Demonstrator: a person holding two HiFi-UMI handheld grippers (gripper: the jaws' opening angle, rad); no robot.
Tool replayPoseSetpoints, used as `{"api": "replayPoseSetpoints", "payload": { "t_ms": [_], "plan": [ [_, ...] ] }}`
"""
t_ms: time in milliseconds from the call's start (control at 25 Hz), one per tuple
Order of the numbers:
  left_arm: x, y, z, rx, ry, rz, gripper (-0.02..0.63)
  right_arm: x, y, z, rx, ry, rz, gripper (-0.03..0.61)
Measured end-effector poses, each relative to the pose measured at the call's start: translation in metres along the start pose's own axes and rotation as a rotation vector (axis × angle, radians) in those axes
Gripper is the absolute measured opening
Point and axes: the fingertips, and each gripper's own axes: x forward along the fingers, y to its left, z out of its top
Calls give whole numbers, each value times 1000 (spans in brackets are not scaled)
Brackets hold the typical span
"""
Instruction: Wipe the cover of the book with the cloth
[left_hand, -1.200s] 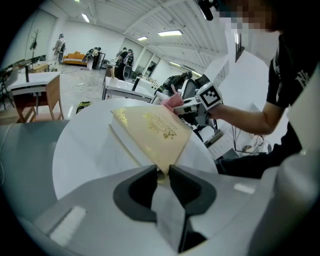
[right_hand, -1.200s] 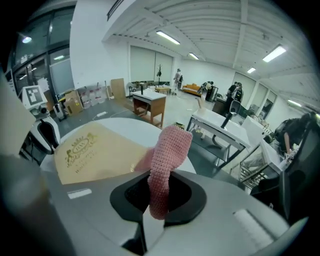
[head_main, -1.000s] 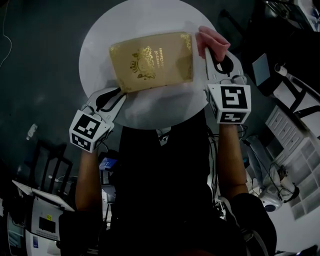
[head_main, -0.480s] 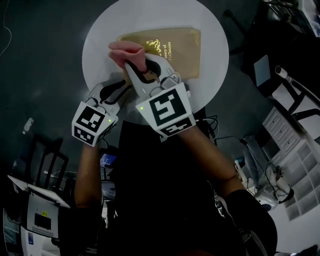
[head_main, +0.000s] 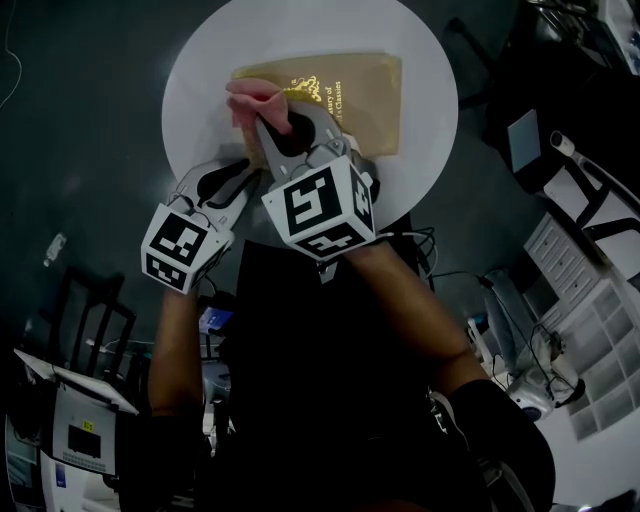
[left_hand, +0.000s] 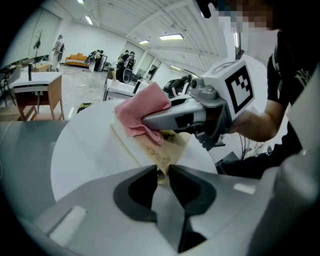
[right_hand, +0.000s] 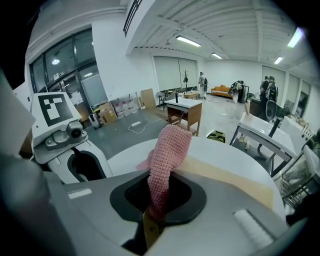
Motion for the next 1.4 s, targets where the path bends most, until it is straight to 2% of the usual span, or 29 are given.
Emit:
{"api": "replayPoseSetpoints", "payload": {
  "t_ms": [1080, 1280, 1400],
  "plan": [
    [-1, -1, 1, 1, 23, 37, 74, -91, -132, -80, 109, 59, -274, 29],
    [0, -1, 0, -4, 23, 34, 74, -107, -162, -117, 197, 150, -350, 28],
    [1, 0, 0, -1, 19, 31, 74, -125, -170, -107, 227, 97, -381, 28]
  ]
}}
